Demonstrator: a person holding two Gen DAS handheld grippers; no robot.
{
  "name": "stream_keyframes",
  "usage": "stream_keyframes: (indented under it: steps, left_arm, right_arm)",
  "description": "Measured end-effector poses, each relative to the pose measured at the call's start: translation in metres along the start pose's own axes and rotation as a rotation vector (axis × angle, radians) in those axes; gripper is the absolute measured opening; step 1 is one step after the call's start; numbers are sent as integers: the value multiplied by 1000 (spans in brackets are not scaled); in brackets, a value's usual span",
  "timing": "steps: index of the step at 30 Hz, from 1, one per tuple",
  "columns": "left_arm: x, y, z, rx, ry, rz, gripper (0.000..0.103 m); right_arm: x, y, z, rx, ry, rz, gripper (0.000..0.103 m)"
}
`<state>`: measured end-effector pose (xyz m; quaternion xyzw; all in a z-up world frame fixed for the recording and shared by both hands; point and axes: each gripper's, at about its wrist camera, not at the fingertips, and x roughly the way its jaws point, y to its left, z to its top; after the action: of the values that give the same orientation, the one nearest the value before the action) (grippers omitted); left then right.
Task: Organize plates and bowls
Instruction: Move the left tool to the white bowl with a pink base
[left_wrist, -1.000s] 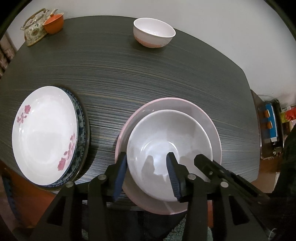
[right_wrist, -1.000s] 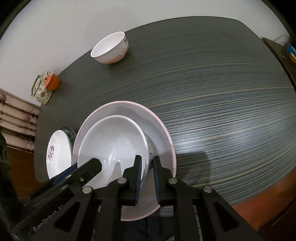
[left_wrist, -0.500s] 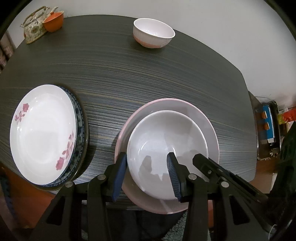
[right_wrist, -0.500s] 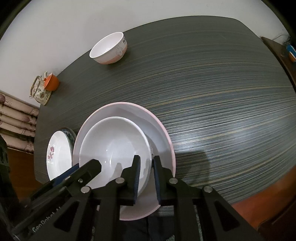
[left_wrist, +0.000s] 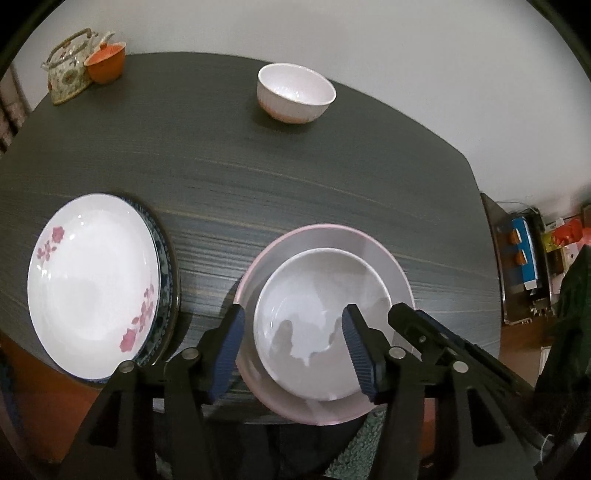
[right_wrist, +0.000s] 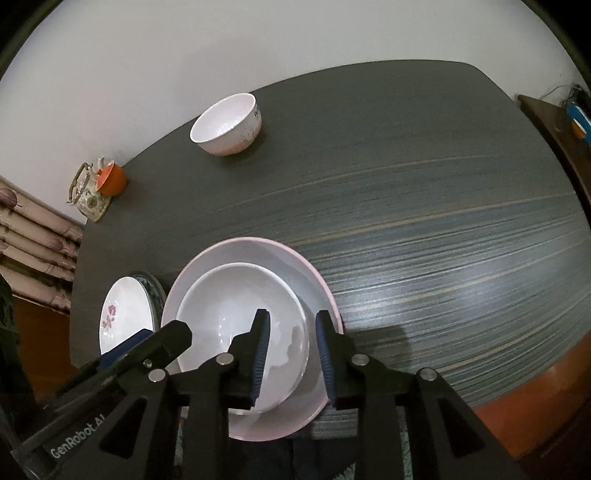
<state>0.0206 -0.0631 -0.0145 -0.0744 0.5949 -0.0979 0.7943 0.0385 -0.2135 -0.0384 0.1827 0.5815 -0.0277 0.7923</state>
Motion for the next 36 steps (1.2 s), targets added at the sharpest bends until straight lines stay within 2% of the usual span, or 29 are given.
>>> stream_keyframes:
  steps: [14,28,36]
  left_arm:
    - [-13,4,18,8,-50,-43,58]
    - [-11,31,65,-20,-78,61,58]
    - [0,52,102,-58,-72,81,62]
  right_arm:
    - [-11,-3,19,-34,-53,16,27]
    - [2,2,63,-123,-39,-1,27]
    - [24,-14,111,-79,27,115,27]
